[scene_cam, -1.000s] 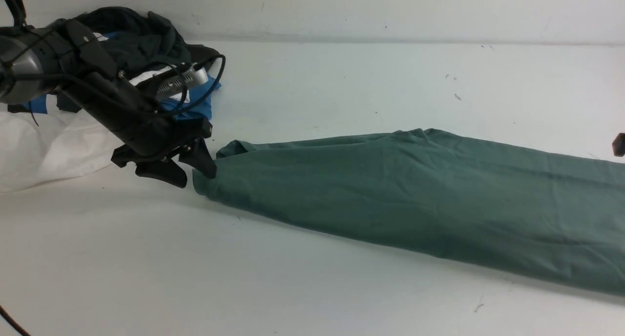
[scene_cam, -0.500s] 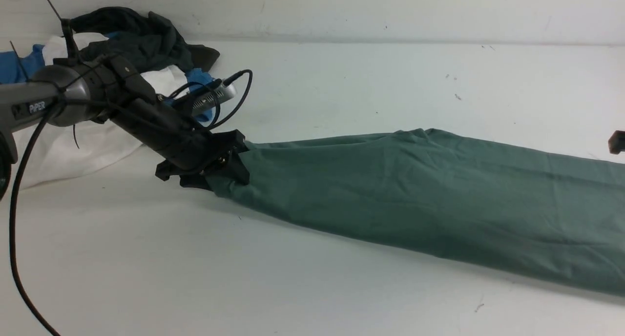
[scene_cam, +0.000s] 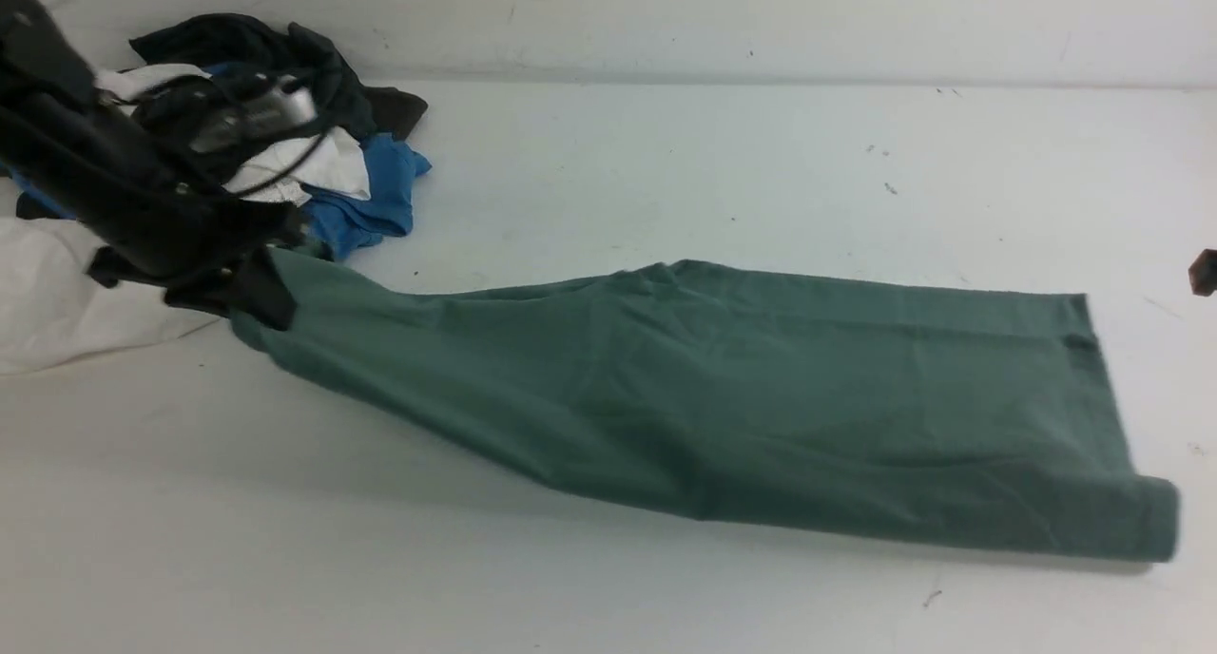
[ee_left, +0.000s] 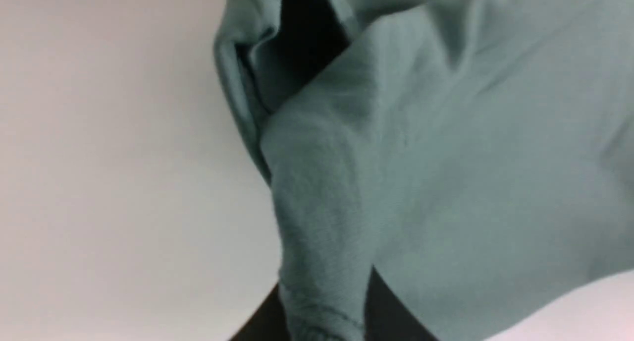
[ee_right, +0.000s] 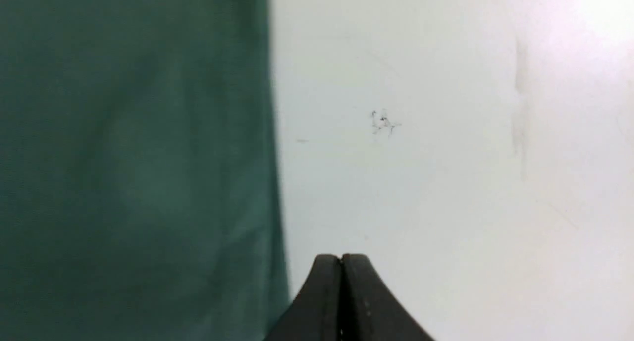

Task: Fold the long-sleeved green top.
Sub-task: Drag the left edge of the fabric to the left with your left arm and fold it to the right edge

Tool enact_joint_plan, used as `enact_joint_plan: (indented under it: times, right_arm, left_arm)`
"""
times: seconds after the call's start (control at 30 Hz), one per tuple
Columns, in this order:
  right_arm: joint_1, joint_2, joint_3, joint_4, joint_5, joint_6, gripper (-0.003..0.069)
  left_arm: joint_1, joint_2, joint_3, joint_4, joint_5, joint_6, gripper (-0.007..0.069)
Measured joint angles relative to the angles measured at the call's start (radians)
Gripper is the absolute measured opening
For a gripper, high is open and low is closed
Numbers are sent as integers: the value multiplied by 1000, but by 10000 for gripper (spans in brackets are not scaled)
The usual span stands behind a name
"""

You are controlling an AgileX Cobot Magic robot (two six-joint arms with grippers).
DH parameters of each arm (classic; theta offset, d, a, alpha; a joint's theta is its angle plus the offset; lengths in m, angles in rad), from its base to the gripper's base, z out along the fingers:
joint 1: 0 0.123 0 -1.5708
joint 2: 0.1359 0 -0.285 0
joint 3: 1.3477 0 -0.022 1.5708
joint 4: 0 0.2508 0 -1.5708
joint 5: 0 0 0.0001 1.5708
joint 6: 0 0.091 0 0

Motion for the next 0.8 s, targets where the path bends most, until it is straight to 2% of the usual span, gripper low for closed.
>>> enact_joint_plan:
  times: [0.1,0.2,0.3,0.4,0.5,0.67,0.7,0.8]
  right_arm:
    - [0,-60,59,13,0,-2,-15]
    - [0,-98,103,14,1,-2,-15]
    - [0,-149,156,25,3,-2,-15]
    - [0,-167,165,47,6,-2,-15]
    - [0,-168,168,60,4,-10,-15]
    - [0,-168,169,69,4,-25,-15]
    - [0,-168,169,69,4,-25,-15]
    - [0,-168,169,78,4,-29,-15]
  left_arm:
    - [73,-154,31,25,43,-3,23]
    - [98,-228,25,11,43,-3,22]
    - [80,-297,-9,-93,43,-6,20]
    - [-20,-296,-29,-221,30,-8,20]
    - [-161,-248,-44,-284,-19,-8,20]
    - [-421,-64,-157,-303,-119,-10,20]
    - [-430,-45,-163,-305,-123,-10,20]
    - [-554,126,-290,-307,-153,-10,20]
